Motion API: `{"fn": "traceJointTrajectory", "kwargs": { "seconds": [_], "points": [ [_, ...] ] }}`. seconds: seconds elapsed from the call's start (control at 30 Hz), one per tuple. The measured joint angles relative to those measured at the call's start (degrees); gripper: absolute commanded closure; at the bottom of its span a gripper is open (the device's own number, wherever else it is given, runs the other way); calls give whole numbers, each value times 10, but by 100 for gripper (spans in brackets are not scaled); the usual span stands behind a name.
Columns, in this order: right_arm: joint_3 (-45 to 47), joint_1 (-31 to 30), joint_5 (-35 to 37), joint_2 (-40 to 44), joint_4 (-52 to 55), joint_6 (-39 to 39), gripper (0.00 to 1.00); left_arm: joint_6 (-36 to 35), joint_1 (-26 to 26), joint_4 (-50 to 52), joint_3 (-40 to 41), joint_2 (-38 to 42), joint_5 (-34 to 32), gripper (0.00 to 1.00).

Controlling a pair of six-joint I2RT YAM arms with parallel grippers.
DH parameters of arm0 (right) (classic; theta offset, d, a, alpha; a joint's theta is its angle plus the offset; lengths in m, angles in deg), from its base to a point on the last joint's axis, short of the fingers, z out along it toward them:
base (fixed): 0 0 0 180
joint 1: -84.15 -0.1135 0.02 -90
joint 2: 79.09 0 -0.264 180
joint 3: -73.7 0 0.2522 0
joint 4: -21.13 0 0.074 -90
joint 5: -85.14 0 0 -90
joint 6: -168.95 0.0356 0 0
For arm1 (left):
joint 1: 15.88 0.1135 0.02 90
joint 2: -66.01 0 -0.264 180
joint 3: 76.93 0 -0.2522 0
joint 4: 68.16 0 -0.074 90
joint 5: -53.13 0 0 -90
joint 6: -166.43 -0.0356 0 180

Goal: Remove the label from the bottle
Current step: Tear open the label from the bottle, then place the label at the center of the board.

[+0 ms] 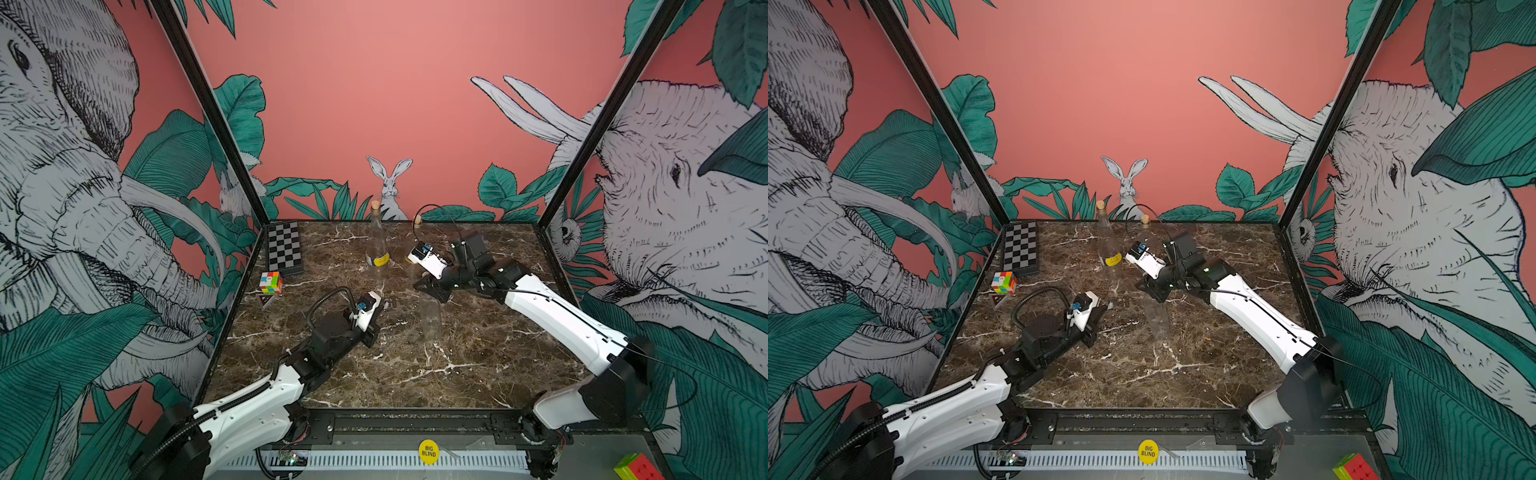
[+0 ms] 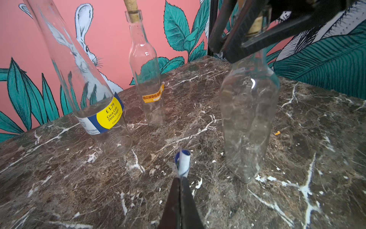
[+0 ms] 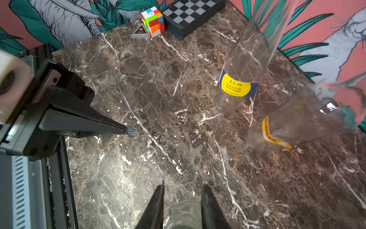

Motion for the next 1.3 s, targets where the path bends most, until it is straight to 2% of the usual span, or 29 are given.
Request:
{"fn": "traceJointTrajectory", "kwargs": {
  "seconds": [0.2, 0.4, 0.67, 0.87, 1.1, 1.3],
  "points": [
    [-10, 0, 4, 0, -2, -5, 100, 3, 0, -1, 7, 8, -1, 100],
    [-4, -2, 6, 4, -3, -5, 100, 6, 1, 48, 7, 76, 26, 100],
    [52, -2, 11, 55, -12, 1, 100, 20, 1, 201, -22, 163, 93, 100],
    [79, -2, 13, 94, -18, 9, 100, 44, 1, 344, -70, 158, 130, 100],
    [80, -2, 12, 106, -37, 13, 100, 140, 1, 458, -87, 135, 138, 100],
    [96, -2, 5, 109, -64, 14, 100, 245, 0, 486, -63, 131, 147, 100]
  ]
}}
